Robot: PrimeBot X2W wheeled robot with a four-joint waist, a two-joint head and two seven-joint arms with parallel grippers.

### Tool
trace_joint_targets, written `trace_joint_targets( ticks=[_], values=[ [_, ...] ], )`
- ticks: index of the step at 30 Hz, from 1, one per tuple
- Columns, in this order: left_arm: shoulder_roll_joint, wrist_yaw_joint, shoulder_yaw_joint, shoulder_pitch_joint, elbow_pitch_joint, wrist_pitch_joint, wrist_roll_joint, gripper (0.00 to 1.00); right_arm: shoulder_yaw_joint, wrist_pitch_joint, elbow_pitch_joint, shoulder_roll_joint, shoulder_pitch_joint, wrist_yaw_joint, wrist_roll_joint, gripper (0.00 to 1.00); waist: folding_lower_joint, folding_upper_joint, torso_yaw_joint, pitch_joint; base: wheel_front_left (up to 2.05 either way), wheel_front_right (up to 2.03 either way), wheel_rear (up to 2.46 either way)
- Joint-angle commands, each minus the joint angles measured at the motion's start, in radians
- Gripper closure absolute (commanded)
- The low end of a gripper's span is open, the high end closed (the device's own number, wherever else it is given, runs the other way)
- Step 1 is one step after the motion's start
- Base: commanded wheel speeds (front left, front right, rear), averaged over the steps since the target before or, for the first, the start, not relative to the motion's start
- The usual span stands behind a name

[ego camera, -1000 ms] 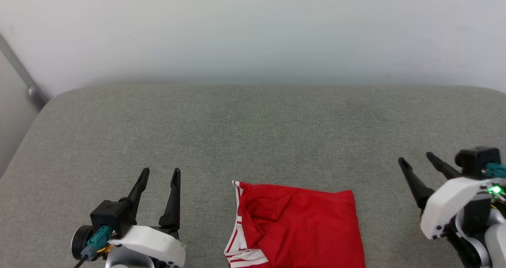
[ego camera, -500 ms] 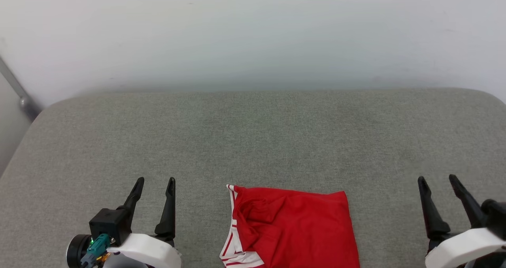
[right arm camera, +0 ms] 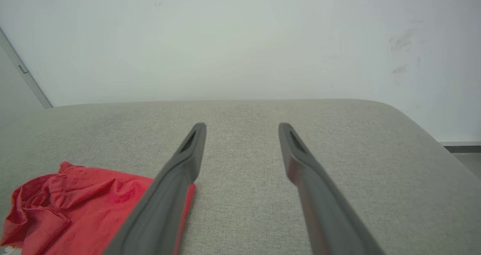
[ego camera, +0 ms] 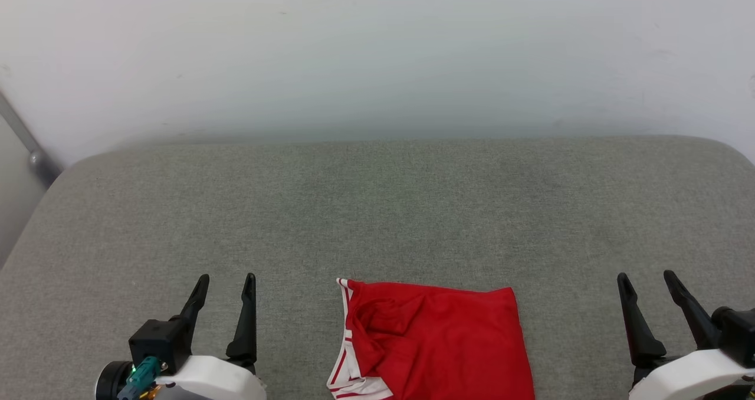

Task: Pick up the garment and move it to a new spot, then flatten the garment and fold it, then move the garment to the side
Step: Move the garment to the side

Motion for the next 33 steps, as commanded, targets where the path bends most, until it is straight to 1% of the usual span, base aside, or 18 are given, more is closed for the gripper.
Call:
trace_joint_targets(
  ticks=[1,3,6,9,14,18,19,21,24,26,29,33],
  values=[
    [-0.003,0.002,0.007,0.005,0.003,-0.006,-0.002,0.0,-0.006,0.012,-0.002,0.005,0.005,0.0,0.003,0.0,0.0,-0.0001,-0.001,0.002,0.0,0.0,0.0],
    [-0.004,0.004,0.015,0.002,0.004,-0.009,-0.003,0.0,-0.018,0.035,0.007,0.007,0.002,0.0,0.028,0.0,0.0,-0.0001,-0.002,0.005,0.0,0.0,0.0],
    [-0.008,0.006,0.026,0.0,0.003,-0.013,-0.002,0.0,-0.09,0.145,0.041,0.001,-0.012,-0.001,0.095,0.0,0.0,-0.0001,-0.003,0.01,0.0,0.0,0.0],
    [-0.014,0.006,0.037,-0.004,-0.001,-0.015,0.001,0.0,-0.178,0.296,0.089,-0.031,-0.03,0.0,0.163,0.0,0.0,-0.0001,0.004,0.018,0.0,0.0,0.0],
    [-0.028,-0.003,0.051,-0.014,-0.005,-0.02,0.011,0.0,-0.282,0.608,0.177,-0.081,-0.074,0.0,0.264,0.0,0.0,-0.0001,0.026,0.034,0.0,0.0,0.0],
    [-0.042,-0.015,0.061,-0.028,-0.007,-0.021,0.022,0.0,-0.348,0.849,0.23,-0.046,-0.121,0.0,0.342,0.0,0.0,-0.0001,0.052,0.054,0.0,0.0,0.0],
    [-0.046,-0.02,0.063,-0.035,-0.01,-0.022,0.026,0.0,-0.363,0.904,0.239,-0.02,-0.137,0.0,0.363,0.0,0.0,-0.0001,0.061,0.067,0.0,0.0,0.0],
    [-0.052,-0.029,0.07,-0.049,-0.013,-0.022,0.035,0.0,-0.376,0.977,0.234,0.017,-0.168,0.0,0.389,0.0,0.0,-0.0001,0.078,0.088,0.0,0.0,0.0],
    [-0.067,-0.041,0.081,-0.066,-0.016,-0.022,0.048,0.0,-0.379,1.052,0.24,0.054,-0.196,0.0,0.415,0.0,0.0,-0.0001,0.101,0.117,0.0,0.0,0.0],
    [-0.079,-0.051,0.087,-0.078,-0.017,-0.022,0.057,0.0,-0.375,1.078,0.254,0.072,-0.226,0.0,0.445,0.0,0.0,-0.0001,0.117,0.137,0.0,0.0,0.0],
    [-0.09,-0.069,0.099,-0.09,-0.014,-0.023,0.068,0.0,-0.364,1.091,0.301,0.083,-0.262,0.0,0.492,0.0,0.0,-0.0001,0.137,0.164,0.0,0.0,0.0],
    [-0.105,-0.091,0.112,-0.1,-0.005,-0.023,0.083,0.0,-0.325,1.084,0.391,0.087,-0.305,0.0,0.561,0.0,0.0,-0.0001,0.155,0.184,0.0,0.0,0.0]
  ],
)
